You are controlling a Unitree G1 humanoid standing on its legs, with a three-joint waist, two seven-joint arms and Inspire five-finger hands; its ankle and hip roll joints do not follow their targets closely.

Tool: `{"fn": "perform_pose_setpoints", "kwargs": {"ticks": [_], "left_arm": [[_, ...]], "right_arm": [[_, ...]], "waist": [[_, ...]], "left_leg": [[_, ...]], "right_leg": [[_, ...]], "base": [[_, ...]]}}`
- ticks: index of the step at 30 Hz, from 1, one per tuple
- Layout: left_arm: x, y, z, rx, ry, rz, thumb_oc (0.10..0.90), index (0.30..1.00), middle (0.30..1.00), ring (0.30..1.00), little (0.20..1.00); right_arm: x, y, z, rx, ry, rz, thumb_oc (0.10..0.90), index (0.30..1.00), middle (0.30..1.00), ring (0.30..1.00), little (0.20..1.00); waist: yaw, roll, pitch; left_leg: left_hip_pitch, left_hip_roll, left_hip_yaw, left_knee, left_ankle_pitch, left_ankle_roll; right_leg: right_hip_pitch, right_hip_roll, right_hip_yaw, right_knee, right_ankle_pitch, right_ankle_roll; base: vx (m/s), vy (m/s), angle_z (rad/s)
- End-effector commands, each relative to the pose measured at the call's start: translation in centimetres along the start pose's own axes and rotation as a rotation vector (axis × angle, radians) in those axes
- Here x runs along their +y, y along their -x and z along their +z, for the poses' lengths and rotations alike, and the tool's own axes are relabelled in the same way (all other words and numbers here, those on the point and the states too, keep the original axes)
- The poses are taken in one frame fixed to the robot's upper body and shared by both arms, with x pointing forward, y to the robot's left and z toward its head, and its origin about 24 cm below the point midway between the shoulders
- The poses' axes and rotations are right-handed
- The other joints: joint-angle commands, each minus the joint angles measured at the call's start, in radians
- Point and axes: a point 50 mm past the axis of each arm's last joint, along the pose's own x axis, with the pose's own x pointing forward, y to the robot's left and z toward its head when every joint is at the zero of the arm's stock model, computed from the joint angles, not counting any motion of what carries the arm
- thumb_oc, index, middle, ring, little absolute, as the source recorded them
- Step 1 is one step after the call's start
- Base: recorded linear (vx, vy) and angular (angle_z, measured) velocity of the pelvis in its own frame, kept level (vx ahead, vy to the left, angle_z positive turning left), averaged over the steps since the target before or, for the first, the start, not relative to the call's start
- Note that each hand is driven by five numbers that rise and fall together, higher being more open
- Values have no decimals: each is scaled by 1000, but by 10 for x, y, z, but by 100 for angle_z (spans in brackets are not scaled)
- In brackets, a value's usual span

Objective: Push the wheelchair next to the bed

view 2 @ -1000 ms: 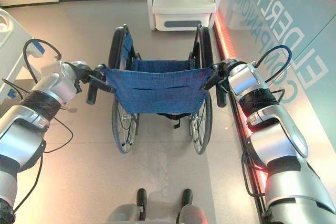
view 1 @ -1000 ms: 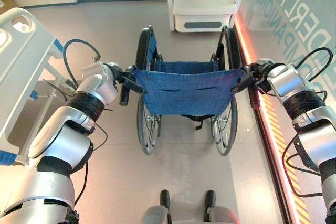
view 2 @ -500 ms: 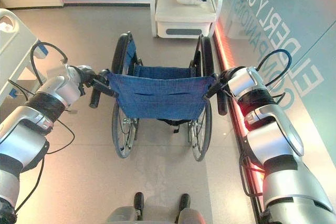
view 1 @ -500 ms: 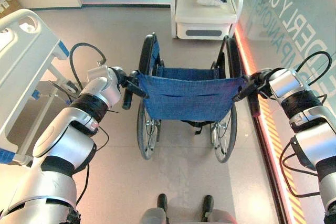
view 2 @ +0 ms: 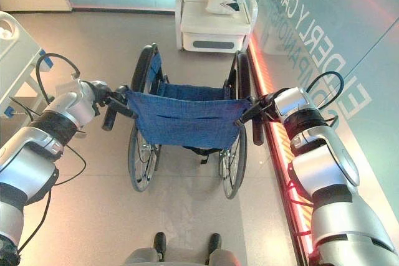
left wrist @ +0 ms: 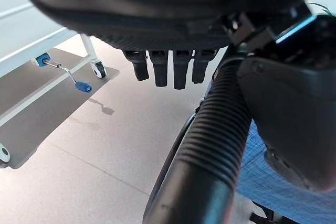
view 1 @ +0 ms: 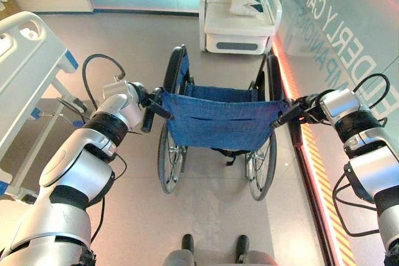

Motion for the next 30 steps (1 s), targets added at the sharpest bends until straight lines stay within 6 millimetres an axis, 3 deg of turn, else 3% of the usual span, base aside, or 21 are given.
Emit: {"fn": "perform_pose_setpoints", "kwargs": {"ticks": [1, 3, 13, 18, 27, 30], "left_arm": [[1, -7, -25, 95, -8, 66, 400, 300, 300, 300, 300], [-6, -9, -17, 31, 43, 105, 400, 300, 300, 300, 300], [-26, -14, -3, -83, 78, 171, 400, 300, 300, 300, 300], [-31, -13, 9, -110, 72, 173, 400, 300, 300, 300, 300], [-19, -7, 21, -164, 84, 235, 400, 300, 300, 300, 300], [-2, 2, 26, -215, 162, 288, 400, 300, 300, 300, 300]], "right_arm": [[-17, -1, -5, -101, -23, -158, 400, 300, 300, 300, 300], [-8, 3, 11, -208, -23, -152, 400, 300, 300, 300, 300], [-5, 5, 13, -269, 114, -273, 400, 300, 300, 300, 300], [-6, 11, 28, -306, 227, -354, 400, 300, 300, 300, 300], [-2, 13, 34, -254, 277, -258, 400, 300, 300, 300, 300], [-1, 19, 44, -272, 315, -249, 400, 300, 300, 300, 300]], "waist": [[-3, 35, 91], [-6, 40, 93], [-12, 54, 96], [-14, 58, 104], [-12, 54, 113], [-10, 46, 114]], "left_leg": [[-28, -16, -13, 20, -67, -5], [-29, -16, -12, 19, -65, -7], [-31, -19, -6, 22, -67, -6], [-32, -19, 1, 30, -70, -3], [-35, -20, -1, 43, -76, 1], [-38, -18, -4, 48, -75, -3]], "right_leg": [[-12, 13, -5, 72, -89, -14], [-14, 12, -4, 74, -89, -14], [-19, 10, -4, 78, -89, -17], [-21, 8, -3, 85, -90, -19], [-23, 6, 0, 102, -100, -22], [-30, 3, -4, 115, -102, -18]], "base": [[0, 0, 0], [2, 18, 2], [1, 12, 1], [0, 0, 0], [0, 0, 0], [21, 9, 0]]}}
